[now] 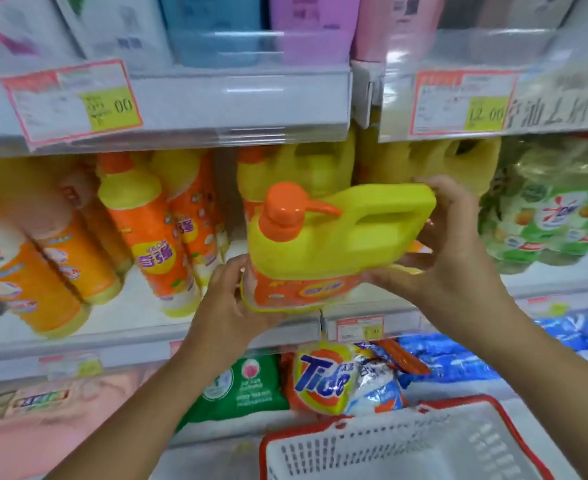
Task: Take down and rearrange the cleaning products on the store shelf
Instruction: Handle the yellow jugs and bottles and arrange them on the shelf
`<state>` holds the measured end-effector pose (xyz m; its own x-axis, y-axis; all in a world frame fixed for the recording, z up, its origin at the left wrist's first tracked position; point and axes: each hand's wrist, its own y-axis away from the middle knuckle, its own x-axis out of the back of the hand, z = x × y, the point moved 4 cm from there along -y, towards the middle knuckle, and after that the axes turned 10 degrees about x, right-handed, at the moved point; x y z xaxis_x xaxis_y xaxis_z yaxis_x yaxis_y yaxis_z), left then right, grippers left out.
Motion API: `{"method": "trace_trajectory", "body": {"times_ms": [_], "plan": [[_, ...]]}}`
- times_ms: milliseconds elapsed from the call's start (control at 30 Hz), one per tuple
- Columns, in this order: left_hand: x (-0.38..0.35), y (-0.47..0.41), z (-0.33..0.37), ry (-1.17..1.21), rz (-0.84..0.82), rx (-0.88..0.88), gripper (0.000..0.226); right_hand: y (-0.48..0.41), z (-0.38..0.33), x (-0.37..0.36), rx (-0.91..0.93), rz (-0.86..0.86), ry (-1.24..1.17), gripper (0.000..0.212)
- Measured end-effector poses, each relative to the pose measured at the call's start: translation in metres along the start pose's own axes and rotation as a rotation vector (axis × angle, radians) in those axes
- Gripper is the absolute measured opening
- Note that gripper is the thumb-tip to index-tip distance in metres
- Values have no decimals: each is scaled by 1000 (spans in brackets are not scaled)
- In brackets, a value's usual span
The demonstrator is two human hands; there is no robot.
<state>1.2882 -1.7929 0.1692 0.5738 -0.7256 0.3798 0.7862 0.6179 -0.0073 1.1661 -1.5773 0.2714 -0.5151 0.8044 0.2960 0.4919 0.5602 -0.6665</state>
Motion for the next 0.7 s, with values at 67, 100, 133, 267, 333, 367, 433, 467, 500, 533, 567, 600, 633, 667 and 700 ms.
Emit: {"method": "trace_trajectory", "body": {"times_ms": [67,100,133,267,333,367,433,467,500,533,567,600,633,667,700], "plan": [[-1,13,6,-25,36,-95,80,16,-10,13,25,32,-15,86],[-5,22,10,-30,37,-132,82,23,-16,21,34,36,-18,87],[-11,29,16,-29,23,-165,85,28,-21,31,49,38,-14,89],[-57,58,33,84,-238,-159,84,52,-39,71,35,-20,51,94],[-78,68,29,126,-341,-109,76,70,-39,87,-31,-17,-14,90],[-87,72,23,133,-365,-73,76,81,-34,91,-89,-21,-72,87],[-100,81,5,141,-401,7,77,109,-16,96,-258,13,-155,82],[-106,85,-6,147,-430,44,78,121,-8,97,-330,52,-196,71],[-111,91,-15,146,-468,73,79,133,-3,96,-400,93,-221,58],[-116,96,-23,136,-503,97,80,144,2,96,-463,123,-216,58],[-121,101,-33,122,-533,116,82,155,5,95,-506,128,-192,66],[-126,106,-42,108,-555,129,85,166,8,93,-535,113,-153,73],[-131,110,-51,93,-566,144,88,174,8,91,-566,108,-113,75],[-133,114,-59,85,-569,154,91,182,11,89,-594,106,-90,74],[-135,117,-67,76,-564,158,93,190,14,88,-628,120,-84,67]]}}
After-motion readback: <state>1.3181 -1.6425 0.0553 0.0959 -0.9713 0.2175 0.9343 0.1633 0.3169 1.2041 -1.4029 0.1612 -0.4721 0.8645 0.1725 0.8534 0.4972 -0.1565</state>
